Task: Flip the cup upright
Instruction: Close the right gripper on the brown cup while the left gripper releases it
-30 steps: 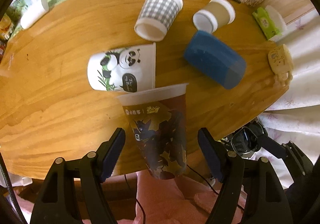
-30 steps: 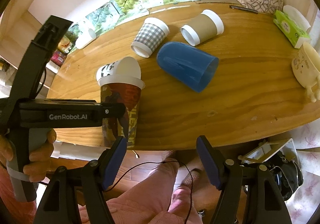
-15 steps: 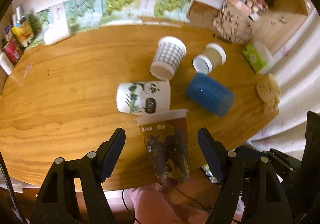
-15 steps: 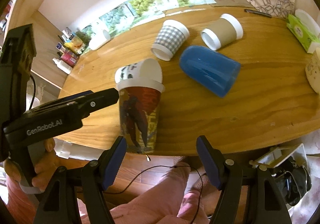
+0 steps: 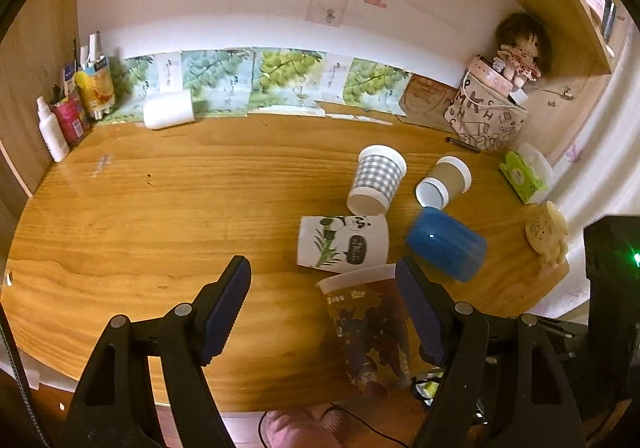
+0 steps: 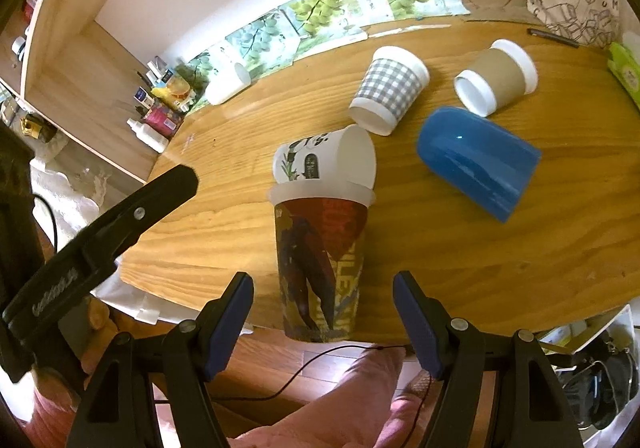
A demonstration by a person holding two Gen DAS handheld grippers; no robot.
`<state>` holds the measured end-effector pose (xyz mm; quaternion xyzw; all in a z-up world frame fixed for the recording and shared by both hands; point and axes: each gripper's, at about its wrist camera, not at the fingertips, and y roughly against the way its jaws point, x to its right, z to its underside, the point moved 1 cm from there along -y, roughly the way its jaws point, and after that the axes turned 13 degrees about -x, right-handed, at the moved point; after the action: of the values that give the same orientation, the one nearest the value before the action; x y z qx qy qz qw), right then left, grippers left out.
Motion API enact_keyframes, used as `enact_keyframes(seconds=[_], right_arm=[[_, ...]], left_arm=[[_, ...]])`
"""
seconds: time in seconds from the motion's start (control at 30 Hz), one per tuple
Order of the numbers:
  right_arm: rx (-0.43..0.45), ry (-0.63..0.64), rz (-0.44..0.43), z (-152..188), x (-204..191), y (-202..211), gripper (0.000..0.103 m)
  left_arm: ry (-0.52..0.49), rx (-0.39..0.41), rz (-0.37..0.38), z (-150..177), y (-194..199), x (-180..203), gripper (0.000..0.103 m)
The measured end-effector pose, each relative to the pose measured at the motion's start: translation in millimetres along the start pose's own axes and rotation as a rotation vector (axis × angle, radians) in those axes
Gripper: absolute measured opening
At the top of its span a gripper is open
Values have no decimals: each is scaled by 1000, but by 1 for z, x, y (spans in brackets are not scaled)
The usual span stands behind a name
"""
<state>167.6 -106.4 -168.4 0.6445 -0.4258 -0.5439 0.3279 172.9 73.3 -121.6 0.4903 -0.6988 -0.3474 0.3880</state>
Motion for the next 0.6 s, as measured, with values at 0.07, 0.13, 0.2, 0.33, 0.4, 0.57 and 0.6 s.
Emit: enact_keyframes(seconds=[0.07, 0.13, 0.2, 0.33, 0.4, 0.57, 0.6], right_arm=[[-12, -4, -17, -4, -1, -5, 73], [-24, -10, -34, -9, -3, -11, 73], [-35, -12, -44, -13, -5, -16, 73], [-56, -14, -53, -21, -9, -25, 73], [-71, -20, -57, -26, -10, -31, 73], [-106, -47, -64, -35, -7, -43, 73], [-112, -54, -67, -37, -7, -45, 73]], left_arm=[[-5, -2, -8, 2, 0, -3, 78], [-8, -7, -16, 4, -1, -6, 78], [-9, -6, -20, 5, 0, -9, 78], [-8, -1, -18, 7, 2, -14, 78], [-8, 0, -17, 6, 3, -18, 78], [4, -17, -23, 4, 0, -26, 78], [8, -22, -21, 4, 0, -28, 78]])
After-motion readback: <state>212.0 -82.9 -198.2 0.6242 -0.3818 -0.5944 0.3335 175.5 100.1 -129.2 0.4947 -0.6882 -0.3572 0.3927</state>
